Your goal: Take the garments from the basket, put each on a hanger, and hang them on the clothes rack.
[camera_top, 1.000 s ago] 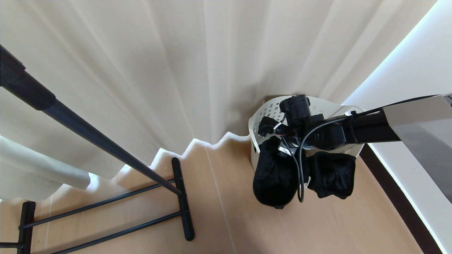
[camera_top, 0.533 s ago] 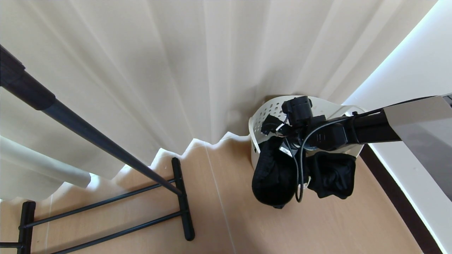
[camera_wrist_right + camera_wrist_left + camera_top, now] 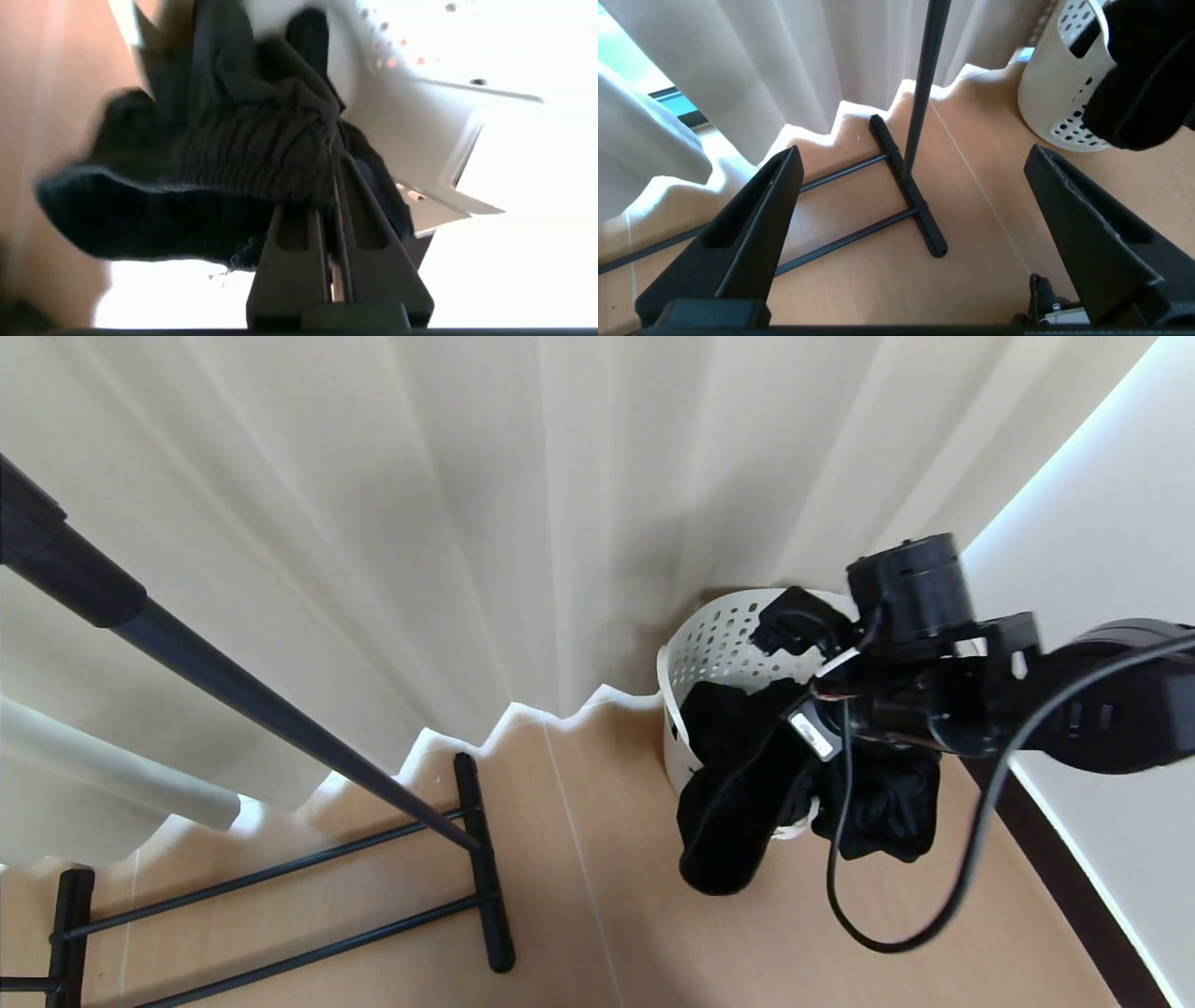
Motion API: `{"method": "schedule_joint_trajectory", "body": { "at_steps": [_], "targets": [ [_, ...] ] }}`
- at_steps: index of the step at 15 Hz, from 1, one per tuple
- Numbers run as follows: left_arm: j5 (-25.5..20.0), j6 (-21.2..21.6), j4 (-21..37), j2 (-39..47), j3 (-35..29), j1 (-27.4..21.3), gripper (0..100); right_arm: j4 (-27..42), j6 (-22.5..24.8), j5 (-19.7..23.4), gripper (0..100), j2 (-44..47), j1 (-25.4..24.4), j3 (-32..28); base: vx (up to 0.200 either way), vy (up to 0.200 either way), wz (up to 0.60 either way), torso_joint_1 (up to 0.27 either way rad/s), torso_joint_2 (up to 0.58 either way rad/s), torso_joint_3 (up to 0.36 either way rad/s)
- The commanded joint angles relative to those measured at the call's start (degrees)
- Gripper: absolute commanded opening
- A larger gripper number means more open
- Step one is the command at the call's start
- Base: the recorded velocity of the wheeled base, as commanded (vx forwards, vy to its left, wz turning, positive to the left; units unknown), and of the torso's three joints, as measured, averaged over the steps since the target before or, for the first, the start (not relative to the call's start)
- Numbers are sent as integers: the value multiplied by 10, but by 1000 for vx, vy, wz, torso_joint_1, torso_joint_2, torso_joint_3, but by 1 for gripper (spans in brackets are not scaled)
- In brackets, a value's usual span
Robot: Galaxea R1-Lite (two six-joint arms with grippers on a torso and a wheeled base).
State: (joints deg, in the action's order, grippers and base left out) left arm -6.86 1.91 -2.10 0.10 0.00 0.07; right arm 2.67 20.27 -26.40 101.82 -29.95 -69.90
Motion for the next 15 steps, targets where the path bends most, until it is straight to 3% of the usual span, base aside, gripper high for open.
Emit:
{"method": "schedule_joint_trajectory", "body": {
  "at_steps": [1,3,6,8,11,15],
  "targets": [
    [0,0,0,0,0,0,100,0,-31,-1,0,-209,-66,98,0,0,0,0,0,0],
    [-1,2,1,0,0,-1,100,-1,-31,0,0,-312,-115,166,0,0,0,0,0,0],
    [-2,1,0,0,0,0,100,-7,-32,5,0,-381,-158,195,0,0,0,0,0,0],
    [-3,1,0,0,0,-1,100,-19,-40,19,0,-390,-178,209,0,0,0,0,0,0],
    [-6,2,3,0,0,-1,100,-40,-43,76,0,-348,-176,229,0,0,0,0,0,0],
    [-6,2,3,1,0,-4,100,-76,-43,79,0,-334,-158,247,0,0,0,-1,-1,13]
  ]
}}
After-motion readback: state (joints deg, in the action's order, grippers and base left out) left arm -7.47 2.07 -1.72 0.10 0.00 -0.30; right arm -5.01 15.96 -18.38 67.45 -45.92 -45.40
